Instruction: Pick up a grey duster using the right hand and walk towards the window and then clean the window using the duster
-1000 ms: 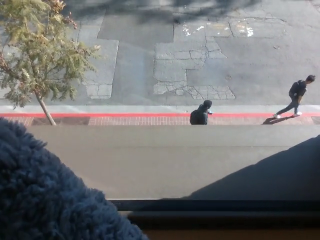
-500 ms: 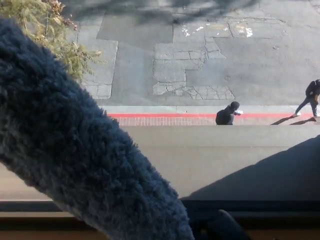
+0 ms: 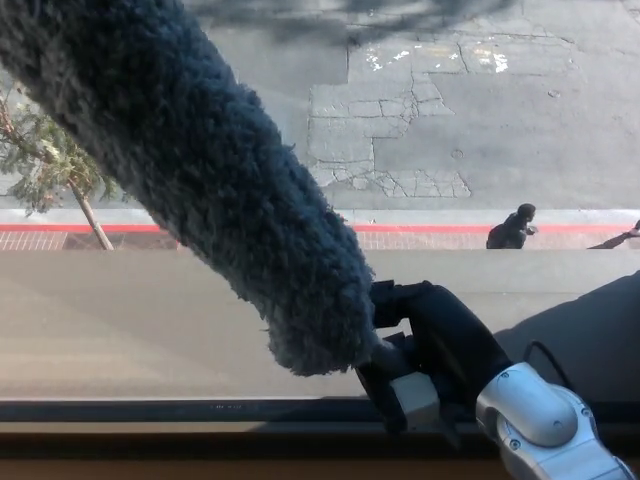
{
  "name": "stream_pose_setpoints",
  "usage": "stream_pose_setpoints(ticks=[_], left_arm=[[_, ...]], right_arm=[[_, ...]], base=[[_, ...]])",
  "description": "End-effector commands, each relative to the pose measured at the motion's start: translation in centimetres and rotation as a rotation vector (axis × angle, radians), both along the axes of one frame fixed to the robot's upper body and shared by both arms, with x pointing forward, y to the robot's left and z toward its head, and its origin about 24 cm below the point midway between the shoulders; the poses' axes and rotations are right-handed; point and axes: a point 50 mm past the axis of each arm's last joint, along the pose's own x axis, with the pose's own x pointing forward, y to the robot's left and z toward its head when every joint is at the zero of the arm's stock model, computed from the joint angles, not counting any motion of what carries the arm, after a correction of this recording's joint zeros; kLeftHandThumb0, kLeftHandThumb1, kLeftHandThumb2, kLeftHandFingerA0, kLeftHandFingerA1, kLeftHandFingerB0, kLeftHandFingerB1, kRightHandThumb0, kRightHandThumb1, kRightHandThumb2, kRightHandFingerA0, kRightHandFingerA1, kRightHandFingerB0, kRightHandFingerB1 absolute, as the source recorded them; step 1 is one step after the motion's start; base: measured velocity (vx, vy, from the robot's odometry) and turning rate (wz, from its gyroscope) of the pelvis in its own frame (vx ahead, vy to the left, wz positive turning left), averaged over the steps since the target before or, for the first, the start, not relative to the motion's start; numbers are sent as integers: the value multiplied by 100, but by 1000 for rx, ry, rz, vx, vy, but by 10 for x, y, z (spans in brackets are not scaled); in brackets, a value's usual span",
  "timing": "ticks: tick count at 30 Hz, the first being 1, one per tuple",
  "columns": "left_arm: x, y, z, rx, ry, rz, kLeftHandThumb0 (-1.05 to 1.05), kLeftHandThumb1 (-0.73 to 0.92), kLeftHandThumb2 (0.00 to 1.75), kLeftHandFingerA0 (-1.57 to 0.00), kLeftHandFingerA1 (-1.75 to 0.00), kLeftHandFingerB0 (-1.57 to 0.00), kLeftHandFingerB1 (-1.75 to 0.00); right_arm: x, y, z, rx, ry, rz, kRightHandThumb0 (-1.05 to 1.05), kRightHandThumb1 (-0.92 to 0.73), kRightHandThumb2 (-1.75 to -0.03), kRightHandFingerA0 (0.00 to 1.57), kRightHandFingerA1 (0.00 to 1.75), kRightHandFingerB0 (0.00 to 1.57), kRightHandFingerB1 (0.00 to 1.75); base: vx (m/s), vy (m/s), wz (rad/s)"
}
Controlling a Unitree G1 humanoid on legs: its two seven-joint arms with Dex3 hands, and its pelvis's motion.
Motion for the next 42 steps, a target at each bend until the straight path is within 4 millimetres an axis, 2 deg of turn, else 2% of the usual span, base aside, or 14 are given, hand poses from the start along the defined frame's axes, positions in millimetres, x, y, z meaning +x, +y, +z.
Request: stream_pose_setpoints(ticks=[1, 15, 16, 17, 19, 20, 21, 22, 30, 31, 33, 34, 40, 42], left_arm=[[-7, 5, 3, 37, 14, 15, -15, 63, 86, -103, -120, -89, -100], [-10, 2, 2, 37, -1, 12, -15, 62, 91, -97, -121, -88, -101], [-12, 2, 2, 31, 4, 9, -15, 64, 88, -100, -116, -88, -95], [-13, 2, 2, 26, 7, 9, -14, 63, 90, -102, -116, -89, -96], [-14, 1, 1, 21, 10, 10, -15, 63, 87, -102, -115, -89, -95], [-14, 1, 1, 16, 7, 13, -16, 64, 86, -101, -115, -89, -95], [-14, 1, 1, 14, 5, 14, -16, 64, 86, -101, -115, -89, -95], [-15, 1, 0, 10, 6, 17, -16, 65, 85, -101, -116, -89, -94], [-12, -5, -1, 3, 5, 34, -13, 63, 88, -100, -119, -88, -95], [-12, -5, -1, 4, 9, 36, -15, 63, 87, -97, -117, -87, -94], [-12, -5, -1, 8, 16, 31, -16, 65, 84, -99, -116, -87, -92], [-12, -5, -2, 5, 19, 35, -15, 65, 84, -101, -118, -86, -94], [-15, -8, -3, -5, 32, 41, -15, 65, 83, -100, -120, -85, -95], [-17, -10, -4, -10, 40, 48, -16, 66, 82, -103, -119, -85, -93]], right_arm=[[28, -8, -14, 73, 290, -113, -38, -44, -152, 123, 175, 104, 166], [15, -1, -56, 254, 532, -170, -59, -31, -157, 125, 175, 102, 172], [9, 4, -60, 298, 569, -155, -36, -50, -129, 143, 144, 146, 145], [6, 7, -63, 315, 587, -149, -68, -34, -148, 126, 175, 111, 165], [2, 12, -64, 324, 607, -156, -70, -32, -148, 126, 175, 113, 165], [-1, 14, -64, 343, 618, -158, -36, -47, -127, 143, 144, 146, 145], [-2, 15, -64, 349, 620, -158, -36, -47, -127, 143, 144, 146, 145], [-4, 17, -64, 358, 620, -161, -72, -39, -139, 149, 170, 110, 146], [-12, 18, -55, 453, 593, -184, -58, -49, -138, 152, 162, 120, 142], [-13, 16, -53, 465, 583, -193, -61, -35, -148, 123, 174, 110, 156], [-15, 5, -48, 508, 526, -212, -64, -47, -135, 147, 160, 110, 137], [-15, 2, -47, 515, 518, -220, -56, -37, -145, 119, 175, 105, 158], [-18, -14, -39, 591, 472, -268, -61, -50, -134, 142, 155, 111, 136], [-16, -28, -35, 654, 440, -297, -52, -48, -132, 122, 175, 102, 155]], base=[[0, 0, 0], [-53, 9, 1], [-104, 15, 2], [-107, 16, 3], [-109, 17, 1], [-115, 17, 5], [0, 0, 0], [0, 0, 0], [0, 0, 0], [0, 0, 0], [0, 0, 0], [0, 0, 0], [0, 0, 0], [0, 0, 0]])
